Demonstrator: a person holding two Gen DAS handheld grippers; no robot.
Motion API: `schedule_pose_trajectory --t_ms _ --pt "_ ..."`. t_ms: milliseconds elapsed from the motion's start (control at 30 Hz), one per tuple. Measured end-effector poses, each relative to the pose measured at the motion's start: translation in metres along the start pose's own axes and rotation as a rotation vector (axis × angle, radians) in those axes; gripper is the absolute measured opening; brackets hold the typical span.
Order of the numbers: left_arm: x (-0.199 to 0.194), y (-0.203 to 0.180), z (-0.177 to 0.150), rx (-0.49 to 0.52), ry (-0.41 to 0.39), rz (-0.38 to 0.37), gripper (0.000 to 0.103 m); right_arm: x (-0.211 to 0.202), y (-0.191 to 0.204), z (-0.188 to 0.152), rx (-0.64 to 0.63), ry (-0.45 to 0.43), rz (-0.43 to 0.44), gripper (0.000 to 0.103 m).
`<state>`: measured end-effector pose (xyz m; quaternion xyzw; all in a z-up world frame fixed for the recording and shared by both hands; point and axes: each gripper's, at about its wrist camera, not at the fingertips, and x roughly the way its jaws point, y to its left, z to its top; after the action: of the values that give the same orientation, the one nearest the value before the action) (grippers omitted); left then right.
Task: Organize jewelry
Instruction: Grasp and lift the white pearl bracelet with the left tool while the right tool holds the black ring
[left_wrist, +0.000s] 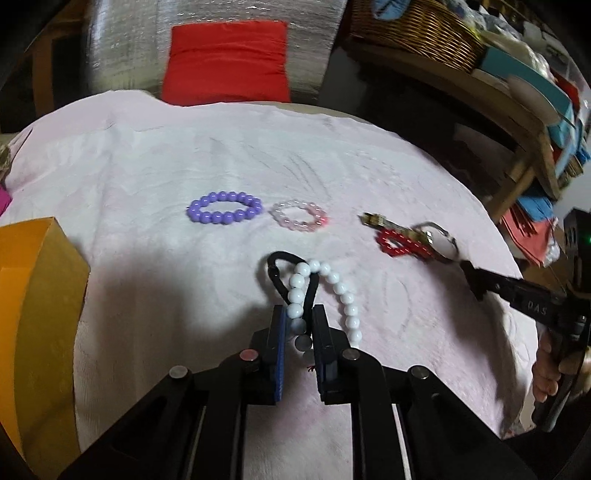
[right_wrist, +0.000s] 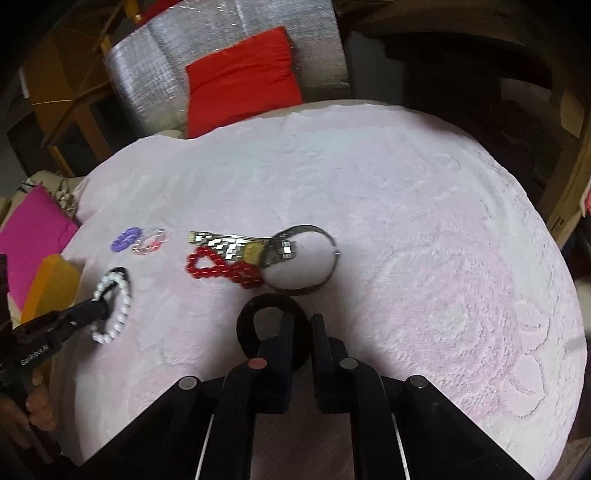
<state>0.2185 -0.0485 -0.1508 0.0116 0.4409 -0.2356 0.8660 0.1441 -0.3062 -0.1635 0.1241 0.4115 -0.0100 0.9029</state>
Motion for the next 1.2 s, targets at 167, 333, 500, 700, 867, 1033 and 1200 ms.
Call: schedule_pose_trajectory --t_ms 167,333,500,700,867,1033,1200 --pt "-0.007 -0.011 -0.005 0.032 0.020 -0.017 0.014 -0.012 0.007 -0.002 -0.017 -0.016 0.046 0.009" --pt "-0.006 -0.017 -0.011 0.050 0.055 -0.025 0.014 -0.020 0.010 -0.004 -0.016 -0.017 0.066 0.009" --pt "-0.007 -0.028 -0.016 0.085 0.073 -0.062 0.014 -0.020 0.005 -0.006 0.000 -0.003 0.070 0.009" --pt "-0.007 -0.044 -0.020 0.127 0.081 -0.095 0.014 -0.020 -0.006 -0.010 0.022 0.018 0.060 0.009" --pt "-0.008 -0.040 -0.017 0.112 0.075 -0.045 0.015 -0.013 -0.015 -0.015 0.047 0.058 0.058 0.009" --pt "-0.015 -0.038 -0.020 0.102 0.065 0.007 0.036 -0.006 -0.013 -0.020 0.033 0.082 0.049 0.009" --pt "-0.008 -0.040 -0.028 0.077 0.121 -0.051 0.036 -0.004 -0.011 -0.020 0.026 0.082 0.044 0.009"
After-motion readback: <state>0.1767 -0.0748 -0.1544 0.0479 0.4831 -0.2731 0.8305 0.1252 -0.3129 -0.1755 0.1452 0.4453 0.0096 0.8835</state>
